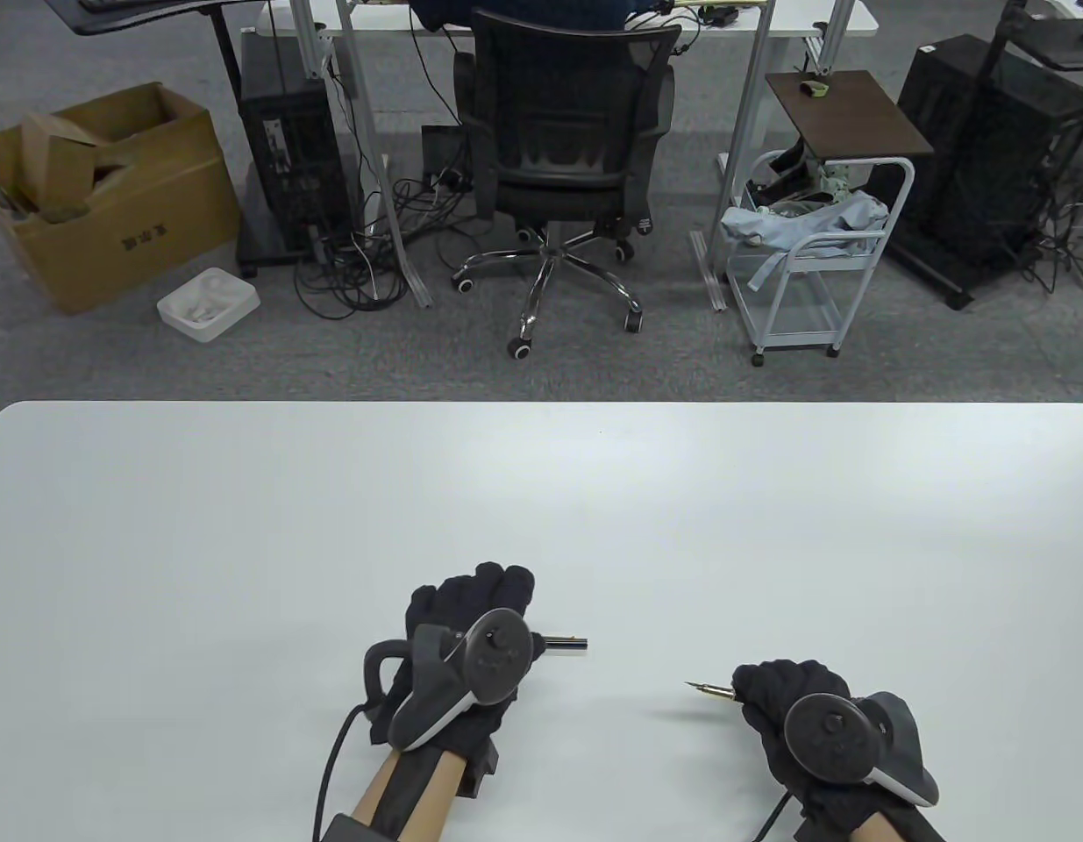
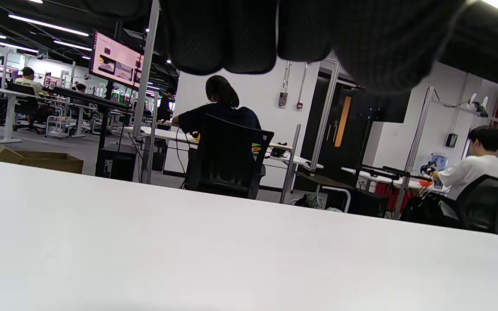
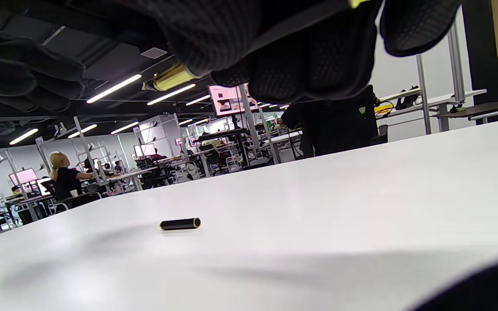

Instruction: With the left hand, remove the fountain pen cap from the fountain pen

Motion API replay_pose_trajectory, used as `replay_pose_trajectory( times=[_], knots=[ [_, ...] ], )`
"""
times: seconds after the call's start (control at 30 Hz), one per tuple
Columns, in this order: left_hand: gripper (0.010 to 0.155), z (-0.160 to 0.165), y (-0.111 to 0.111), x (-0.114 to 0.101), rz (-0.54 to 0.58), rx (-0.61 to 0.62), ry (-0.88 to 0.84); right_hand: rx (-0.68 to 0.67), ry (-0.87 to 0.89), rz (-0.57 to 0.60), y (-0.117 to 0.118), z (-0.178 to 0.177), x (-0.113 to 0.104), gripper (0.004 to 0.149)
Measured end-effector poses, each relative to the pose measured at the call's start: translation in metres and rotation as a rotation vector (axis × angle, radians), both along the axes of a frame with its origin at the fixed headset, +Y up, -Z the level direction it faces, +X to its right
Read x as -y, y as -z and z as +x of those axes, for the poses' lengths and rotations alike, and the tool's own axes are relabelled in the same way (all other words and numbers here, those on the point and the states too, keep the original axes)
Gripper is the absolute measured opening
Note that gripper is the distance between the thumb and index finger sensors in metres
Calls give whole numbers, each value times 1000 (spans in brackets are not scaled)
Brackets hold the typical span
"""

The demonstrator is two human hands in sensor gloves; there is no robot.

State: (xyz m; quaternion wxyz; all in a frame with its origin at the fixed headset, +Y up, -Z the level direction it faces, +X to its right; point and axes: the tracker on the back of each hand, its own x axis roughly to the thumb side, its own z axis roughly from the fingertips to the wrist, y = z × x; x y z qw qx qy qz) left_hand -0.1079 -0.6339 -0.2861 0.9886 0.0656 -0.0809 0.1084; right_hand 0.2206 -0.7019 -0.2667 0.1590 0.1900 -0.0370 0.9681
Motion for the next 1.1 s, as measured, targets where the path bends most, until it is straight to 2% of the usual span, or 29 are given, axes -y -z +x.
replay_pose_trajectory(
  times=[0.1,0.23,0.3,0.4,0.43,0.57,0.63,0.77,0.97,1.1],
  knots=[
    [73,-18,-14,15,-45,7,-26,-20,-11,-12,-1,-7,2,44],
    [85,-39,-26,48,-97,14,-31,-64,-53,-28,-4,-21,9,42],
    [89,-45,-24,63,-129,9,-24,-79,-88,-40,-5,-27,14,42],
    [91,-50,-19,83,-272,7,-28,-78,-129,-88,-2,-32,26,42],
    [91,-50,-19,86,-263,1,-15,-73,-136,-101,-2,-32,29,42],
    [90,-49,-18,88,-255,0,107,-50,-162,-111,-1,-33,36,43],
    [90,-50,-17,86,-239,3,80,-40,-157,-124,4,-34,35,43],
    [90,-54,-15,89,-280,4,24,-7,-124,-144,18,-34,21,43],
    [89,-56,-15,88,-276,15,8,58,-235,-51,58,-41,-16,43],
    [89,-56,-15,89,-286,22,-1,117,-225,-58,86,-41,-16,43]
  ],
)
